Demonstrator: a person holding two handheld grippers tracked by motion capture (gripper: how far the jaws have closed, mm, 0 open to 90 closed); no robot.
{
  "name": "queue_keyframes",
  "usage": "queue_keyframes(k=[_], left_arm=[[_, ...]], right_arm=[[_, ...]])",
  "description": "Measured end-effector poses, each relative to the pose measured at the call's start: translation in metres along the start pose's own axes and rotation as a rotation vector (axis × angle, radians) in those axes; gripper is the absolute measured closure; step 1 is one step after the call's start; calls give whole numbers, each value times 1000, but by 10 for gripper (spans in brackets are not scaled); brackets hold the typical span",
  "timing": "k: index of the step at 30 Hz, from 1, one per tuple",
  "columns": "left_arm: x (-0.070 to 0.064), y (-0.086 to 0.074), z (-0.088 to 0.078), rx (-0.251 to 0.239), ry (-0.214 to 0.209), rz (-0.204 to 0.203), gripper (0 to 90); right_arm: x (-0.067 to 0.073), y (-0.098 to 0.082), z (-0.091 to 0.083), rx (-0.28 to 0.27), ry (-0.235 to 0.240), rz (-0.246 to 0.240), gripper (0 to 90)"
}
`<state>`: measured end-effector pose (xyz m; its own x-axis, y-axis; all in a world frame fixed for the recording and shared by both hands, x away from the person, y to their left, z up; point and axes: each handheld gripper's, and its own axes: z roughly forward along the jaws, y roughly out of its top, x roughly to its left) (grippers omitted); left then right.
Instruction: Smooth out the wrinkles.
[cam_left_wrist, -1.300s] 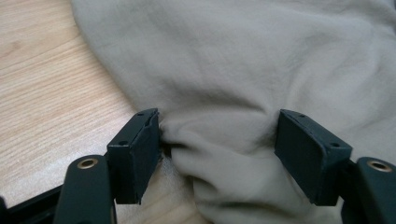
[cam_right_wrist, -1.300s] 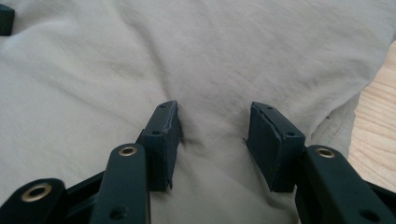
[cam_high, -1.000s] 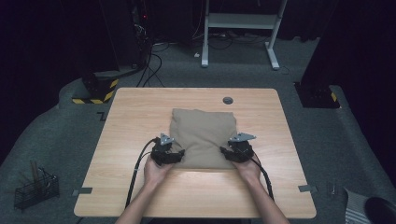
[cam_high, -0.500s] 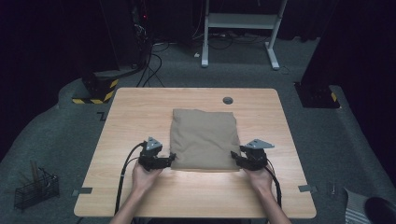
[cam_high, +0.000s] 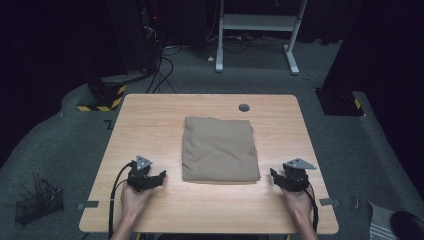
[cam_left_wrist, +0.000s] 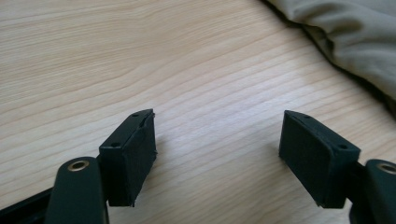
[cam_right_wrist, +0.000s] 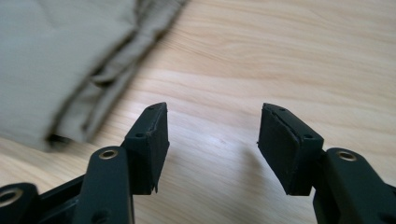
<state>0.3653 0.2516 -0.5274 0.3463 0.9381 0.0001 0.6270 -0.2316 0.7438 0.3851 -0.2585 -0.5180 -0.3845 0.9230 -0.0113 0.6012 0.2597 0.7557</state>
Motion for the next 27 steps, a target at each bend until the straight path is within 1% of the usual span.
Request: queue_keyframes(k=[1, 2, 5, 7, 9, 12, 27], left_arm=[[2, -1, 0, -5, 3, 2, 268], [2, -1, 0, -6, 3, -2, 262], [3, -1, 1, -6, 7, -6, 259], [3, -1, 1, -6, 8, -6, 258], [3, -1, 1, -6, 11, -6, 254], [3, -1, 1, -5, 14, -7, 246], [3, -1, 0, -5, 13, -10, 245]], right_arm=[[-2, -1, 0, 3, -10, 4, 438], [-5, -2, 1, 10, -30, 17, 441], [-11, -4, 2, 24, -39, 50, 440], [-10, -4, 3, 30, -62, 43, 425], [-11, -4, 3, 30, -59, 49, 400], [-11, -4, 3, 33, -72, 54, 369], [-11, -4, 3, 37, -68, 55, 354]])
